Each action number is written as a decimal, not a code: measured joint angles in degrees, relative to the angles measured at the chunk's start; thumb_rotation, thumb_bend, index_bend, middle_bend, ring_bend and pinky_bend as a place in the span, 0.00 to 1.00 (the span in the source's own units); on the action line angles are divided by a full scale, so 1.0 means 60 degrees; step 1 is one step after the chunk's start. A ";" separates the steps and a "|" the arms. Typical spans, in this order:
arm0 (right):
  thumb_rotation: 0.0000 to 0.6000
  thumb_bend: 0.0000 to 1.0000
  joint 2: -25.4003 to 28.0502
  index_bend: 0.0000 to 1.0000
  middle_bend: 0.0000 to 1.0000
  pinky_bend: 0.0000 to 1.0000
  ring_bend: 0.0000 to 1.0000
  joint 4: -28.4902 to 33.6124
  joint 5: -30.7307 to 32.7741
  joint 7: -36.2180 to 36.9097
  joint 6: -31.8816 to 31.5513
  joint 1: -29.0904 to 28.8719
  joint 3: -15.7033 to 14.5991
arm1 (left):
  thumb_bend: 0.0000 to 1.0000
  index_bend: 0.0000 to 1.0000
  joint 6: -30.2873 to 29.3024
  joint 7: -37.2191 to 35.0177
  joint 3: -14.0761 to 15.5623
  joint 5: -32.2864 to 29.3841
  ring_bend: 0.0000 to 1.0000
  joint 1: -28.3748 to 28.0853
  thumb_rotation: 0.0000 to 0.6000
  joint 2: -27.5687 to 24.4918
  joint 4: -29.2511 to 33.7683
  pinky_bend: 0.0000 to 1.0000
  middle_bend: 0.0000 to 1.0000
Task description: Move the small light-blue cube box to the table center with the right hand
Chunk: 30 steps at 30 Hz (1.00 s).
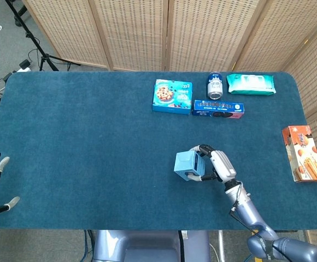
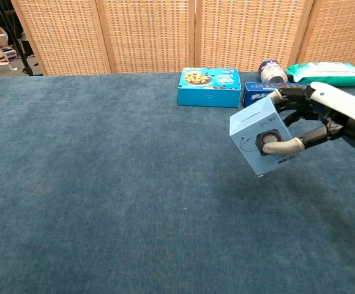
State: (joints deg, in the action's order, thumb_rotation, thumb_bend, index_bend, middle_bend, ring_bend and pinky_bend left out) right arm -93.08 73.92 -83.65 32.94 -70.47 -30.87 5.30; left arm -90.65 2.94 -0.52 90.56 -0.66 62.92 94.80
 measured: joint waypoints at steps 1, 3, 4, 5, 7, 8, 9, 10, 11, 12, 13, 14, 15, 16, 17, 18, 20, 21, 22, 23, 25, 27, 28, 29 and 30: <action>1.00 0.44 -0.0200 0.49 0.49 0.30 0.22 -0.0206 -0.0021 0.0147 -0.0053 0.0041 -0.0006 | 0.00 0.00 0.0007 0.0003 0.0001 -0.0001 0.00 -0.0003 1.00 0.0001 0.0000 0.00 0.00; 1.00 0.44 -0.0477 0.49 0.49 0.27 0.21 -0.0511 -0.0049 0.0346 -0.0123 0.0092 -0.0010 | 0.00 0.00 0.0018 0.0010 0.0004 -0.0002 0.00 -0.0008 1.00 0.0003 0.0009 0.00 0.00; 1.00 0.44 -0.0653 0.49 0.49 0.25 0.21 -0.0721 -0.0069 0.0442 -0.0163 0.0121 -0.0015 | 0.00 0.00 0.0021 0.0011 0.0004 -0.0003 0.00 -0.0010 1.00 0.0003 0.0010 0.00 0.00; 1.00 0.44 -0.0779 0.49 0.49 0.23 0.21 -0.0878 -0.0084 0.0506 -0.0187 0.0141 -0.0020 | 0.00 0.00 0.0027 0.0012 0.0006 -0.0003 0.00 -0.0012 1.00 0.0001 0.0012 0.00 0.00; 1.00 0.44 -0.1058 0.49 0.49 0.22 0.20 -0.1265 -0.0119 0.0637 -0.0222 0.0179 -0.0038 | 0.00 0.00 0.0038 -0.0001 0.0009 -0.0007 0.00 -0.0014 1.00 -0.0006 0.0019 0.00 0.00; 1.00 0.44 -0.1170 0.49 0.48 0.22 0.20 -0.1435 -0.0134 0.0691 -0.0228 0.0193 -0.0048 | 0.00 0.00 0.0040 -0.0008 0.0009 -0.0012 0.00 -0.0014 1.00 -0.0012 0.0022 0.00 0.00; 1.00 0.44 -0.1275 0.49 0.47 0.22 0.19 -0.1604 -0.0150 0.0742 -0.0232 0.0206 -0.0058 | 0.00 0.00 0.0039 -0.0011 0.0007 -0.0014 0.00 -0.0015 1.00 -0.0014 0.0022 0.00 0.00; 1.00 0.44 -0.1400 0.49 0.45 0.21 0.18 -0.1827 -0.0176 0.0803 -0.0236 0.0222 -0.0073 | 0.00 0.00 0.0040 -0.0019 0.0004 -0.0019 0.00 -0.0015 1.00 -0.0018 0.0023 0.00 0.00; 1.00 0.44 -0.1484 0.49 0.43 0.20 0.15 -0.1991 -0.0199 0.0847 -0.0239 0.0233 -0.0086 | 0.00 0.00 0.0040 -0.0024 0.0001 -0.0026 0.00 -0.0016 1.00 -0.0020 0.0020 0.00 0.00; 1.00 0.44 -0.1561 0.49 0.40 0.19 0.14 -0.2145 -0.0225 0.0892 -0.0241 0.0243 -0.0099 | 0.00 0.00 0.0041 -0.0025 -0.0002 -0.0029 0.00 -0.0017 1.00 -0.0020 0.0016 0.00 0.00; 1.00 0.43 -0.1640 0.49 0.37 0.18 0.11 -0.2329 -0.0267 0.0944 -0.0237 0.0253 -0.0125 | 0.00 0.00 0.0046 -0.0021 -0.0002 -0.0031 0.00 -0.0020 1.00 -0.0018 0.0014 0.00 0.00; 1.00 0.42 -0.1677 0.49 0.34 0.18 0.09 -0.2454 -0.0308 0.0983 -0.0227 0.0258 -0.0151 | 0.00 0.00 0.0064 -0.0013 -0.0001 -0.0035 0.00 -0.0026 1.00 -0.0014 0.0011 0.00 0.00; 1.00 0.39 -0.1702 0.47 0.30 0.16 0.06 -0.2564 -0.0356 0.1032 -0.0209 0.0260 -0.0183 | 0.00 0.00 0.0076 -0.0005 0.0000 -0.0037 0.00 -0.0031 1.00 -0.0011 0.0009 0.00 0.00; 1.00 0.36 -0.1718 0.41 0.23 0.14 0.04 -0.2645 -0.0404 0.1092 -0.0190 0.0260 -0.0213 | 0.00 0.00 0.0081 0.0005 0.0001 -0.0038 0.00 -0.0035 1.00 -0.0007 0.0008 0.00 0.00; 1.00 0.33 -0.1722 0.35 0.18 0.12 0.02 -0.2721 -0.0453 0.1167 -0.0154 0.0258 -0.0250 | 0.00 0.00 0.0086 0.0020 0.0002 -0.0038 0.00 -0.0038 1.00 -0.0003 0.0010 0.00 0.00; 1.00 0.30 -0.1714 0.22 0.09 0.10 0.00 -0.2773 -0.0494 0.1219 -0.0108 0.0252 -0.0286 | 0.00 0.00 0.0087 0.0032 0.0003 -0.0036 0.00 -0.0039 1.00 0.0001 0.0013 0.00 0.00; 1.00 0.25 -0.1635 0.08 0.03 0.07 0.00 -0.2821 -0.0629 0.1349 0.0017 0.0222 -0.0412 | 0.00 0.00 0.0080 0.0058 0.0003 -0.0035 0.00 -0.0037 1.00 0.0010 0.0017 0.00 0.00; 1.00 0.22 -0.1576 0.02 0.00 0.06 0.00 -0.2824 -0.0697 0.1419 0.0067 0.0205 -0.0473 | 0.00 0.00 0.0076 0.0062 0.0003 -0.0034 0.00 -0.0036 1.00 0.0014 0.0019 0.00 0.00; 1.00 0.19 -0.1494 0.00 0.00 0.05 0.00 -0.2810 -0.0773 0.1530 0.0120 0.0185 -0.0539 | 0.00 0.00 0.0070 0.0065 0.0004 -0.0032 0.00 -0.0033 1.00 0.0015 0.0020 0.00 0.00; 1.00 0.17 -0.1431 0.00 0.00 0.05 0.00 -0.2787 -0.0823 0.1623 0.0141 0.0174 -0.0575 | 0.00 0.00 0.0060 0.0071 0.0005 -0.0026 0.00 -0.0030 1.00 0.0016 0.0022 0.00 0.00; 1.00 0.14 -0.1266 0.00 0.00 0.05 0.00 -0.2718 -0.0931 0.1820 0.0093 0.0168 -0.0612 | 0.00 0.00 0.0046 0.0074 0.0005 -0.0018 0.00 -0.0026 1.00 0.0021 0.0023 0.00 0.00; 1.00 0.13 -0.1164 0.00 0.00 0.05 0.00 -0.2656 -0.0996 0.1879 -0.0046 0.0186 -0.0613 | 0.00 0.00 0.0054 0.0066 0.0010 -0.0016 0.00 -0.0027 1.00 0.0021 0.0016 0.00 0.00; 1.00 0.13 -0.1067 0.00 0.00 0.05 0.00 -0.2589 -0.1041 0.1906 -0.0179 0.0209 -0.0607 | 0.00 0.00 0.0056 0.0067 0.0012 -0.0010 0.00 -0.0029 1.00 0.0021 0.0013 0.00 0.00; 1.00 0.13 -0.0970 0.00 0.00 0.05 0.00 -0.2512 -0.1071 0.1923 -0.0282 0.0229 -0.0603 | 0.00 0.00 0.0054 0.0070 0.0016 0.0001 0.00 -0.0030 1.00 0.0022 0.0011 0.00 0.00; 1.00 0.13 -0.0861 0.00 0.00 0.04 0.00 -0.2418 -0.1100 0.1936 -0.0372 0.0250 -0.0599 | 0.00 0.00 0.0050 0.0073 0.0021 0.0013 0.00 -0.0029 1.00 0.0023 0.0010 0.00 0.00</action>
State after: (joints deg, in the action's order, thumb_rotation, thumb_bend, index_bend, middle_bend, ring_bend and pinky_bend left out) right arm -98.25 59.41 -90.26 44.56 -72.70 -29.37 1.71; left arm -90.35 3.38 -0.40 90.64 -0.83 63.06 94.85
